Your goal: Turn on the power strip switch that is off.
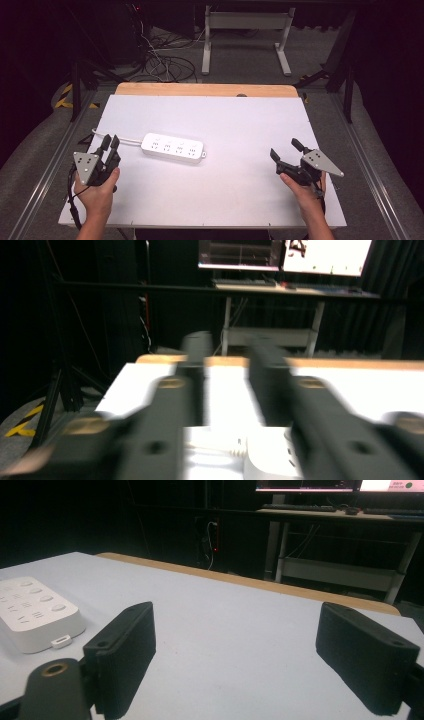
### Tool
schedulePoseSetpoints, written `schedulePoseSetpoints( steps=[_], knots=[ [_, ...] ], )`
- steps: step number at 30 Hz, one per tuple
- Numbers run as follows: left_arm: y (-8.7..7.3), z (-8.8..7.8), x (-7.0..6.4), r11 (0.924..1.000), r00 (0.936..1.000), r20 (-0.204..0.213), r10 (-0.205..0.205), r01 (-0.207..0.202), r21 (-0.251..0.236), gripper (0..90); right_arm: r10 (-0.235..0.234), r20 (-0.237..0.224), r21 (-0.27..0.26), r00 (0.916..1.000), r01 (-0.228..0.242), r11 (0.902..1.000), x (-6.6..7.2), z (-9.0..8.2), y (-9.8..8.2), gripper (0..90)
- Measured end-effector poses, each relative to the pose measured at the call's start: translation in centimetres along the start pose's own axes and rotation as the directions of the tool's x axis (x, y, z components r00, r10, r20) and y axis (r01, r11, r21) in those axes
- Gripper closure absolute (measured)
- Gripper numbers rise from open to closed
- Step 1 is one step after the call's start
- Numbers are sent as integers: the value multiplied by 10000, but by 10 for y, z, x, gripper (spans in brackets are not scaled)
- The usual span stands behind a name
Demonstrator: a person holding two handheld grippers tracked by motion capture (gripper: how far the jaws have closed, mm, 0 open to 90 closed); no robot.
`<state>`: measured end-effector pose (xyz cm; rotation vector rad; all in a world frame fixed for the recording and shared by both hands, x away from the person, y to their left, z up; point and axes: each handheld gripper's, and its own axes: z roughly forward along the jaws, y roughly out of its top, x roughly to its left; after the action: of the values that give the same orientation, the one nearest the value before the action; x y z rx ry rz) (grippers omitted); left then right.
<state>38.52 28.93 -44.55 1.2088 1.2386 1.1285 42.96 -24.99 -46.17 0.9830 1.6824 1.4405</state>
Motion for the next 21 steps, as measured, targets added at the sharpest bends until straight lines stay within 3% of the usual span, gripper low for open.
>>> schedulePoseSetpoints(
  steps=[2, 4, 5, 8, 13, 21],
  knots=[
    [-3, 3, 2, 9997, 9995, -294, -72, 65, -240, 482, 38, 37, -7, 10000, -38, 10000, 0, -1, 0, 168],
    [-6, 7, 3, 9999, 9985, -543, -37, 30, -142, 329, 40, 80, 9, 10000, -40, 10000, -1, -2, 0, 169],
    [-7, 8, 3, 9998, 9971, -765, 48, -63, -191, 279, 42, 105, -4, 9999, -42, 10000, -1, -2, -1, 169],
    [-8, 10, 4, 9994, 9957, -909, 193, -219, -285, 133, 115, 125, -26, 9999, -114, 9999, -1, -3, -1, 169],
    [-9, 11, 4, 9986, 9939, -1010, 442, -467, -227, 101, 116, 160, -7, 9998, -116, 9999, -2, -4, -1, 169],
    [-10, 11, 5, 9991, 9947, -952, 398, -408, -85, 101, 69, 150, -64, 9999, -68, 10000, -2, -4, 0, 169]
  ],
)
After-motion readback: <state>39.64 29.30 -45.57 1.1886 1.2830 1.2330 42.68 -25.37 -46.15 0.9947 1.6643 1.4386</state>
